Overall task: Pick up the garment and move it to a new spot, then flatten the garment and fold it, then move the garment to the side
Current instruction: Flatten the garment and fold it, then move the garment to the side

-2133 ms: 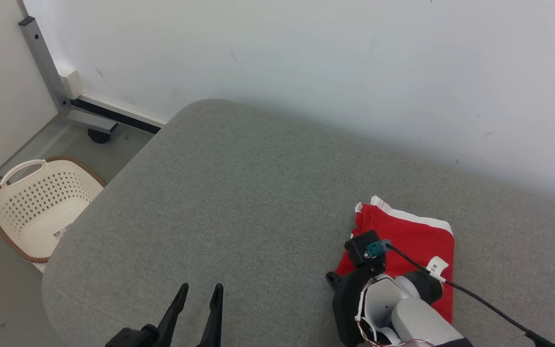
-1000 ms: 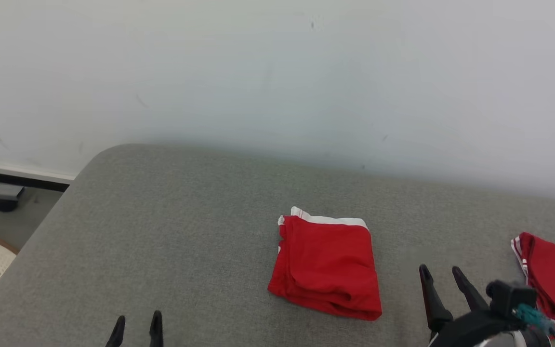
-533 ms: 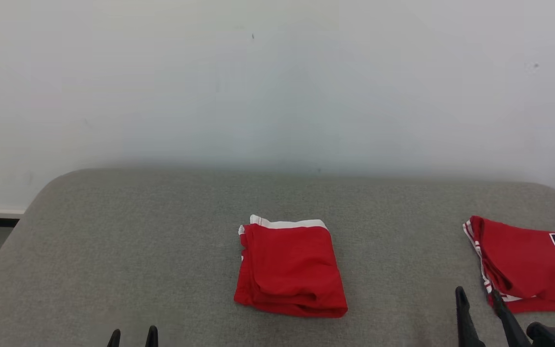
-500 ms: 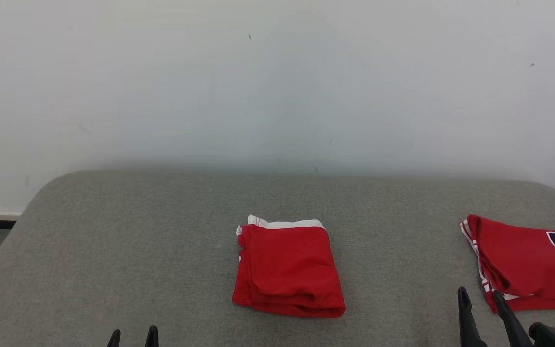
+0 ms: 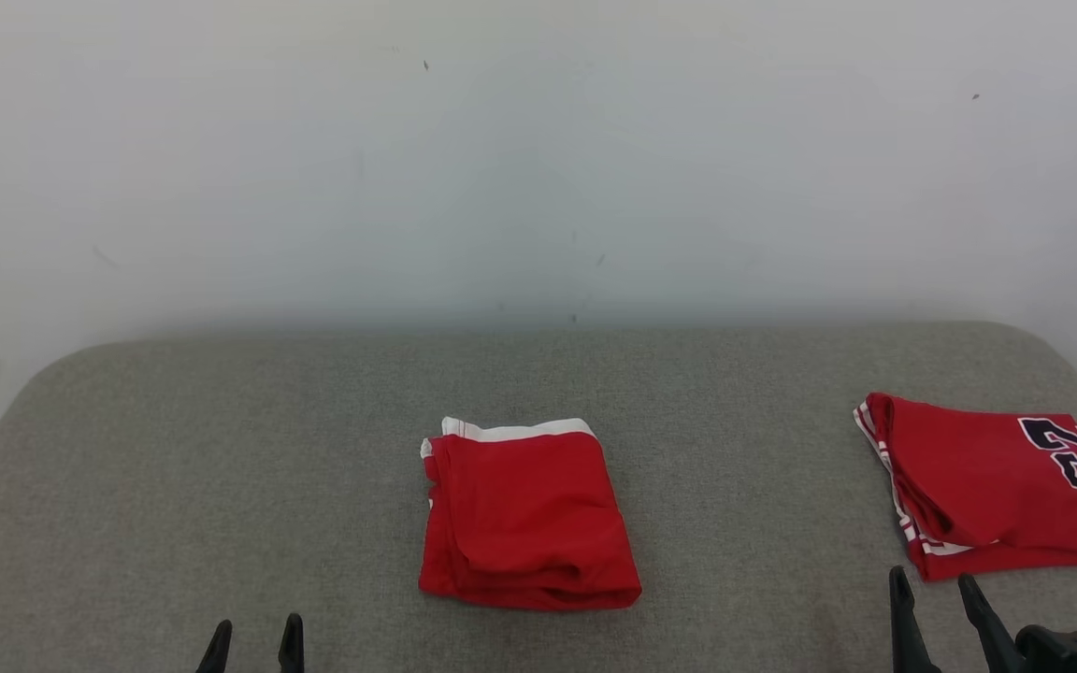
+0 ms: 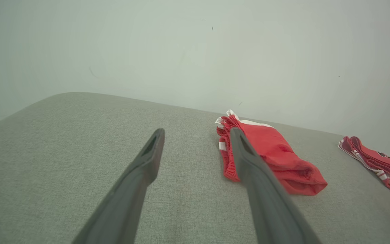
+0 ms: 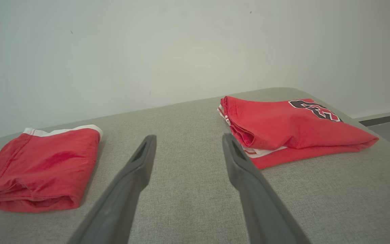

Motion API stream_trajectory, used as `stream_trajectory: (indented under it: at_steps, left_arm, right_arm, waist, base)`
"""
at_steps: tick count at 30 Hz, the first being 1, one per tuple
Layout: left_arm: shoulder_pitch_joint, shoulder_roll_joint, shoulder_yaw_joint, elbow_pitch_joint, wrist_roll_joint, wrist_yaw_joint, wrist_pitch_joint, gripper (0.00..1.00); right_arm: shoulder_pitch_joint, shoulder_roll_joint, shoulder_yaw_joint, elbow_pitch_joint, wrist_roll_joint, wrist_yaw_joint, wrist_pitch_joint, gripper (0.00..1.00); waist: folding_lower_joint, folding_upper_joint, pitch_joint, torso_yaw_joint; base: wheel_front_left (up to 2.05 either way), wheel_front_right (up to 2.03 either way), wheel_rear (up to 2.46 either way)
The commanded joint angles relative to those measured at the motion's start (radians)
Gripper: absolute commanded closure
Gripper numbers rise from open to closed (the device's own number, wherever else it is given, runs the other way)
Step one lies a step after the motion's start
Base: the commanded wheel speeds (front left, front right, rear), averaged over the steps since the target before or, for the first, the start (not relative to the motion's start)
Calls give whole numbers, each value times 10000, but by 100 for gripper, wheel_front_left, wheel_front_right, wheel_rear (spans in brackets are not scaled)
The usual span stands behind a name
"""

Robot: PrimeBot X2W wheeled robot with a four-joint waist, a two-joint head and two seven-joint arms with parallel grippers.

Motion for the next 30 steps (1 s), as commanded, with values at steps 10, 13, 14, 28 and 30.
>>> stream_trajectory:
  at_steps: [10,13,14,28,30]
  left_arm:
    - [-40,103,50,121,36,-81,-26,0]
    - [-40,104,54,135,22,-82,-28,0]
    - [-41,104,41,149,13,-84,-28,0]
    - [-176,163,-156,232,-26,-150,-28,0]
    - [-220,146,-170,258,-23,-149,-28,0]
  right_arm:
    - [-305,-4,79,243,105,0,21,0]
    - [-297,-4,102,266,146,0,8,0]
    - [-296,-4,115,290,185,0,9,0]
    - [-365,-4,259,456,303,0,-29,0]
    - [-428,-4,297,480,262,0,73,0]
  waist:
    - [-1,0,41,-34]
    - [-1,0,31,-31]
    - [-1,0,19,-26]
    - [-1,0,31,202]
    - [-1,0,62,302]
  base:
    - [0,0,0]
    - [0,0,0]
    - [0,0,0]
    - [0,0,0]
    - [0,0,0]
